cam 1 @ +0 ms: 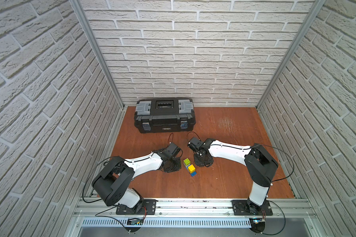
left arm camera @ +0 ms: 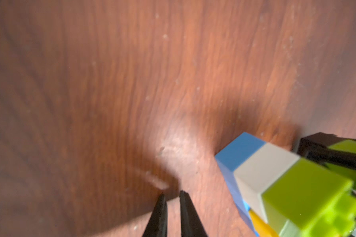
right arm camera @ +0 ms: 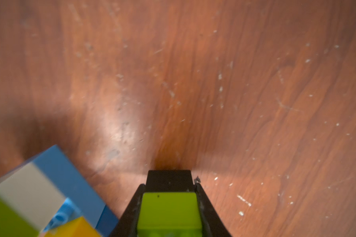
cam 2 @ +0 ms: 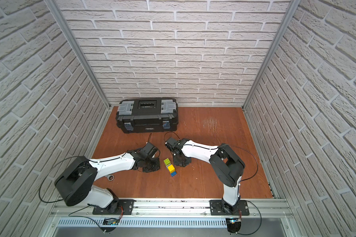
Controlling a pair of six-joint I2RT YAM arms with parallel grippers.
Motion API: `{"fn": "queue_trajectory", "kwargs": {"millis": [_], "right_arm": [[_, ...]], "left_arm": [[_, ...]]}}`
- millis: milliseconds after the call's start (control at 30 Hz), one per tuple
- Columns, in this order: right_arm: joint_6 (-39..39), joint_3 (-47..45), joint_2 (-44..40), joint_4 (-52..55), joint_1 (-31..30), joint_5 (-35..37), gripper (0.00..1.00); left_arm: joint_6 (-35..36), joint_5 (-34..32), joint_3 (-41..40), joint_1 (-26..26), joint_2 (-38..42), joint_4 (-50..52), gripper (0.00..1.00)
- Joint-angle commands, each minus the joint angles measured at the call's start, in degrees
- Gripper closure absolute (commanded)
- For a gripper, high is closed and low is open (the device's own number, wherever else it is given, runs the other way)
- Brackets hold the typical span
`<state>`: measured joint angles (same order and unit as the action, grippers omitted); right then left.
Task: Assemble the number 4 with lego
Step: Place the lego brick at the center of the board, then pick up the lego brick from the center of the board.
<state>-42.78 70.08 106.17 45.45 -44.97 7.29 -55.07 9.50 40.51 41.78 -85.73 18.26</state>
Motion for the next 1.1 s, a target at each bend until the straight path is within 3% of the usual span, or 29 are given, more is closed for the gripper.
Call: {"fn": "queue_trajectory", "kwargs": {"millis": [0, 267, 533, 767, 933, 1067], "right_arm": [[0.6, -0.3, 1.3, -0.5, 0.0, 0.8, 0.78], [0.8, -0.2, 0.3, 0.1, 0.3, 0.9, 0.53], [1.9, 1.3, -2.4, 3.1, 0.4, 2.3, 0.4], [4.2, 8.7, -6.5, 11.7, -5.8, 7.4, 0.33], [5.7, 12.0, -5.6, 12.7, -10.7, 5.1, 0.31], [7.0, 12.5, -3.0, 11.9, -11.6, 3.0, 0.31]], "left_arm": [[1.2, -0.4, 0.8, 0.2, -2.5, 0.1, 0.84], [2.0, 0.4, 2.9, 0.3, -5.9, -0.8, 0.84], [2.5, 0.5, 4.5, 0.3, -8.1, -1.3, 0.85], [2.4, 0.5, 5.4, 0.3, -9.0, -2.6, 0.85], [1.4, -1.3, 4.8, -0.4, -7.4, -1.8, 0.86], [-1.8, -5.5, 1.6, -4.0, -1.1, 2.0, 0.86]]}}
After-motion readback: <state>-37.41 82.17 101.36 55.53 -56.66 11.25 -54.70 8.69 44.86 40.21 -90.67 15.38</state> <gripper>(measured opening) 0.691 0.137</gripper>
